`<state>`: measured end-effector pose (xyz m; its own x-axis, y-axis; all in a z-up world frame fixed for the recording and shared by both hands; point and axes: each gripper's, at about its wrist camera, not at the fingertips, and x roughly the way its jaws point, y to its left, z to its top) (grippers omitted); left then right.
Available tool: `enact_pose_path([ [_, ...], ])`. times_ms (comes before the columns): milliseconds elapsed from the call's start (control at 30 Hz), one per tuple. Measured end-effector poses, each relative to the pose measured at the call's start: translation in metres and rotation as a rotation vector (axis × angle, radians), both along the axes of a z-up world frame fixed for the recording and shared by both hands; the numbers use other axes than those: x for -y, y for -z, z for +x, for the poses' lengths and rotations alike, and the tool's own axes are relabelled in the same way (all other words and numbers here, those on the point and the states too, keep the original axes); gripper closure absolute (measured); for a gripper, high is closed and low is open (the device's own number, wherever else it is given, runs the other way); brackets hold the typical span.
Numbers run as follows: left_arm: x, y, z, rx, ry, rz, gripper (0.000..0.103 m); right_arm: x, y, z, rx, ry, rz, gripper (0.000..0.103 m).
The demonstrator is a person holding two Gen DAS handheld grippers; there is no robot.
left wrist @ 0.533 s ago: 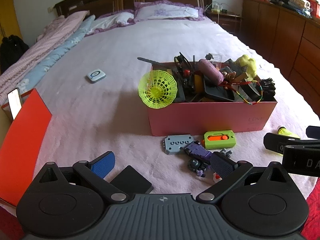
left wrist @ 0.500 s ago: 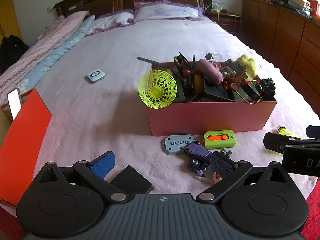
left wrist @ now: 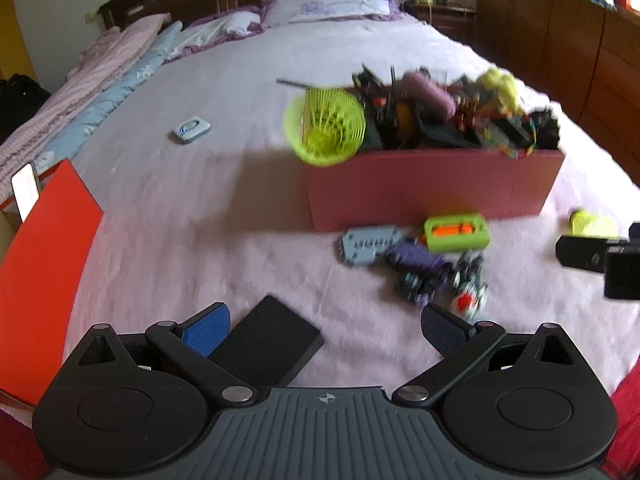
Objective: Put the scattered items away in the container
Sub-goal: 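Reach the left tool to the black rectangular case and grasp it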
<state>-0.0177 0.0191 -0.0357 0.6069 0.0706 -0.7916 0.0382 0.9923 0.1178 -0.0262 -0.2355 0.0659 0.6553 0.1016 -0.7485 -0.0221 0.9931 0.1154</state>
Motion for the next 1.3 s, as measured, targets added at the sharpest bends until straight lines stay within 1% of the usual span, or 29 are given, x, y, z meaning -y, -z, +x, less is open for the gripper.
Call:
enact_pose_path([
  [67,-0.006,0.01,-0.004,-0.028,-0.009,0.005,0.0,-0.003,0.01,-0.003,-0.017,0.001,-0.004,0.001],
  [200,-0.021,0.029,-0.015,-0.071,-0.017,-0.02,0.0,-0.014,0.03,-0.012,-0.036,-0.041,-0.003,0.001],
  [367,-0.034,0.042,-0.033,-0.065,-0.007,-0.019,0.0,-0.034,0.052,-0.024,-0.032,-0.116,-0.031,0.001],
  [533,-0.041,0.045,-0.041,-0.035,-0.013,-0.007,0.0,-0.048,0.062,-0.034,-0.021,-0.169,-0.011,0.004],
  [667,-0.048,0.04,-0.039,-0.003,0.002,-0.007,0.0,-0.054,0.066,-0.037,0.005,-0.19,0.001,0.006],
  [767,-0.052,0.039,-0.035,0.012,0.011,0.004,0.0,-0.057,0.068,-0.035,0.019,-0.188,0.007,0.011],
  [900,-0.062,0.042,-0.029,0.013,0.031,-0.001,0.0,-0.062,0.074,-0.028,0.006,-0.172,0.004,0.017],
  [1000,-0.069,0.044,-0.023,0.01,0.066,-0.01,0.0,-0.063,0.078,-0.026,-0.008,-0.162,0.012,0.019],
  [1133,-0.074,0.045,-0.009,0.008,0.112,0.011,0.0,-0.067,0.083,-0.023,-0.018,-0.163,0.011,0.021],
  [1200,-0.076,0.046,-0.005,0.019,0.124,0.018,0.0,-0.07,0.084,-0.021,-0.019,-0.167,0.011,0.021],
  [1300,-0.081,0.053,0.0,0.013,0.139,0.006,0.0,-0.075,0.088,-0.016,-0.026,-0.167,0.018,0.025],
])
